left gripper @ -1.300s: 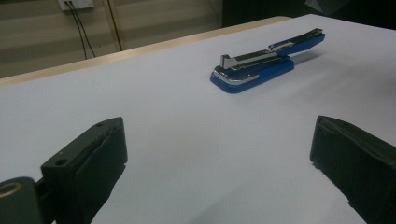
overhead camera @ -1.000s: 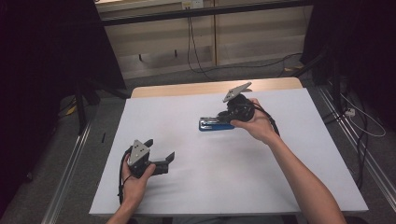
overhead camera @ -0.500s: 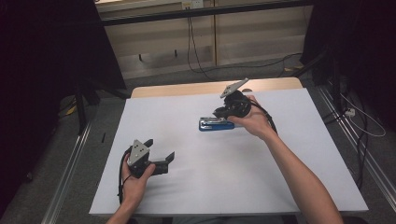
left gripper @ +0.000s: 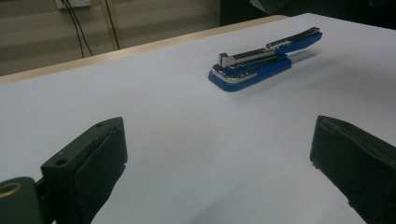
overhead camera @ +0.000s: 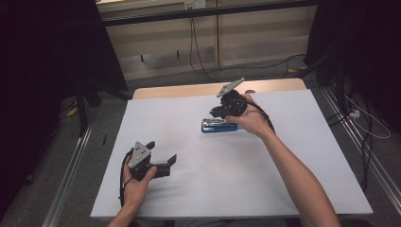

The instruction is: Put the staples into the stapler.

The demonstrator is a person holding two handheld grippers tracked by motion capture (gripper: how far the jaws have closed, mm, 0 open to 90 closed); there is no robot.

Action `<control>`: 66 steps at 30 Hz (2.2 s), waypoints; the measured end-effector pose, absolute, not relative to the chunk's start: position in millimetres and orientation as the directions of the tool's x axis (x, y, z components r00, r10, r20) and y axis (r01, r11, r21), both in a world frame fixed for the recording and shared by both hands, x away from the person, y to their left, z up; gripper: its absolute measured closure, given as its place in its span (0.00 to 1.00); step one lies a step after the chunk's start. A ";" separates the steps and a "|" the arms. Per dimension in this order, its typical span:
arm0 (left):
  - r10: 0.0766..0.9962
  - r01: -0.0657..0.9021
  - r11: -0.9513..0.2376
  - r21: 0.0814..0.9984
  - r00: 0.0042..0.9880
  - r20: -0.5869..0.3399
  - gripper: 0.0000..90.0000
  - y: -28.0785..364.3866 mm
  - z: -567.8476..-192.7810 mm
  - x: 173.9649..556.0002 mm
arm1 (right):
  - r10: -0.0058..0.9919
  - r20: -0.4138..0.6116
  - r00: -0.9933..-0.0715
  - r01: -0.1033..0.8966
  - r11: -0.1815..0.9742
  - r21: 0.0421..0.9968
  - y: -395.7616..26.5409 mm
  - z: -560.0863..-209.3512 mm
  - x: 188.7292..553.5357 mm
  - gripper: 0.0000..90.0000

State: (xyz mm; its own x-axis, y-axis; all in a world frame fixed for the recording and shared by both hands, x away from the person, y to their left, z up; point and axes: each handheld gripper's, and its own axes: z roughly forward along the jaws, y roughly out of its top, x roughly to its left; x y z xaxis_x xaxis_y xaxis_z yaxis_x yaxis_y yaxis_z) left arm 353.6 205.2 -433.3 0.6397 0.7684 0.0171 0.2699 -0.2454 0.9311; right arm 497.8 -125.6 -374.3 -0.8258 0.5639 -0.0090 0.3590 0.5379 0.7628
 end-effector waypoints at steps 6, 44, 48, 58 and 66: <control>0.769 0.271 -0.245 0.931 0.639 0.017 0.04 204.9 -433.5 353.7 | 0.562 -0.011 -0.827 0.360 0.545 0.757 -121.9 -377.3 503.8 0.88; 0.765 0.265 -0.250 0.931 0.643 0.022 0.05 205.0 -433.1 354.1 | 0.444 -0.020 -0.896 0.316 0.668 0.674 -111.3 -399.2 527.7 0.88; 0.767 0.263 -0.243 0.934 0.642 0.019 0.05 205.4 -432.9 354.2 | 0.442 -0.012 -0.897 0.321 0.669 0.671 -109.5 -402.9 529.7 0.88; 0.768 0.263 -0.242 0.934 0.640 0.019 0.05 205.2 -433.0 354.3 | 0.425 -0.038 -0.904 0.299 0.694 0.655 -109.1 -404.1 535.5 0.88; 0.769 0.260 -0.242 0.935 0.638 0.022 0.05 205.9 -432.6 354.3 | 0.379 -0.073 -0.922 0.253 0.737 0.627 -106.2 -405.0 534.7 0.88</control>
State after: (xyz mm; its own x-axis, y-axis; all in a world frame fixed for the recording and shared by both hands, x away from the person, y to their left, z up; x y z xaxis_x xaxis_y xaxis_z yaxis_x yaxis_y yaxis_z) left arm 354.3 205.9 -432.6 0.6383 0.7695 0.0223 0.2596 -0.2424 0.9348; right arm 534.7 -106.2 -405.0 -0.9223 0.3794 -0.0733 0.2534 0.7370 0.6266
